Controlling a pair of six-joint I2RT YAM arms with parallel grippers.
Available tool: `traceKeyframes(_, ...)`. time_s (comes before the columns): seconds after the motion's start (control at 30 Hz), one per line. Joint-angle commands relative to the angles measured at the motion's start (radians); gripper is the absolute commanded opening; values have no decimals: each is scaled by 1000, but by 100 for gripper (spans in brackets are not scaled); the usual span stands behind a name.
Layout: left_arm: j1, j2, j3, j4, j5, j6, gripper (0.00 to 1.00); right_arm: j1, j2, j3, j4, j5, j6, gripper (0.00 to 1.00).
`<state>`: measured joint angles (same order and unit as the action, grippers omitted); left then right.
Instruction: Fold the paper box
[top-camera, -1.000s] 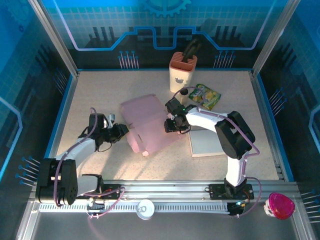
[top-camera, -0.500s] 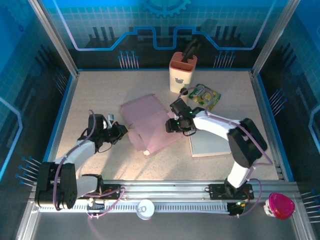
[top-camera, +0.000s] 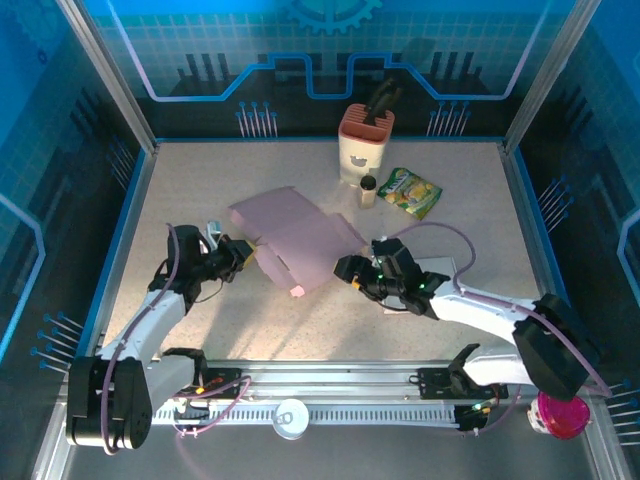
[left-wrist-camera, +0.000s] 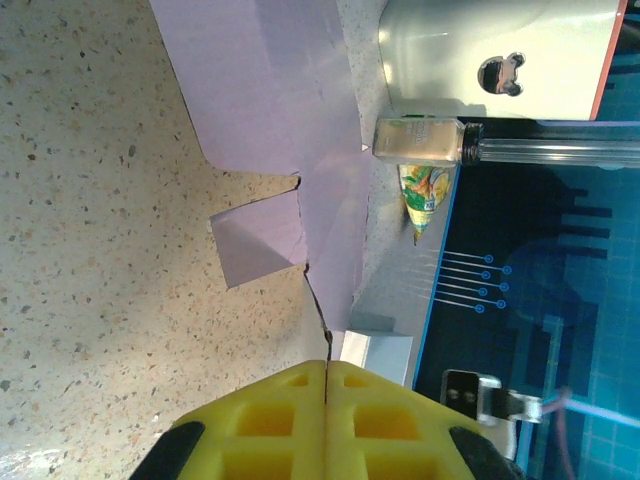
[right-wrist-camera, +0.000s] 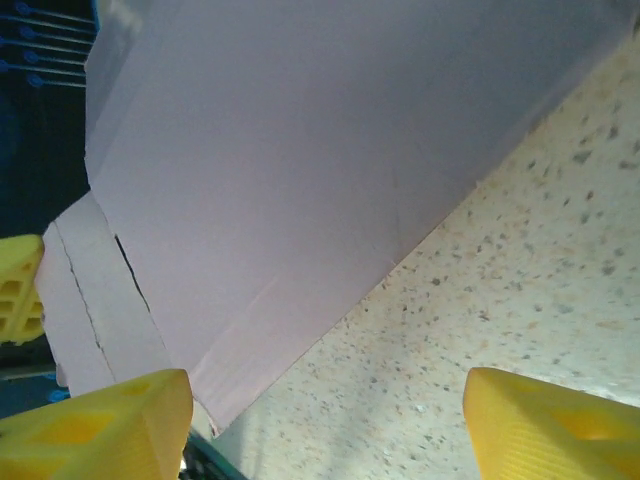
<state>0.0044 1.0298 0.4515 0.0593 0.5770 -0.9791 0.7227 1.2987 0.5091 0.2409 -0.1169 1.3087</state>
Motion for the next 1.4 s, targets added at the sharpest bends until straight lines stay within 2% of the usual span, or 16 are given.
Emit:
traceKeyframes(0.0,0,-26,7,25,35,-49,0,31,78,-49,376,-6,263,72)
traceKeyframes(0.2,0,-43,21,-7,37,-43,0,59,244,-90,608,31,407,71)
traceKeyframes(0.37,0,-43,25,-17,37,-37,0,60,306,-109,750,76,430,60)
traceKeyframes(0.5,0,-43,25,-22,35,-32,0,55,268,-95,683,95,401,47)
traceKeyframes(0.83,0,-46,21,-19,37,-34,0,30,236,-84,663,95,385,24)
traceKeyframes(1.13,0,-56,12,-20,37,-33,0,3,173,-97,619,100,359,20)
traceKeyframes(1.37,0,-55,9,-14,47,-40,0,-12,168,-77,625,92,359,8)
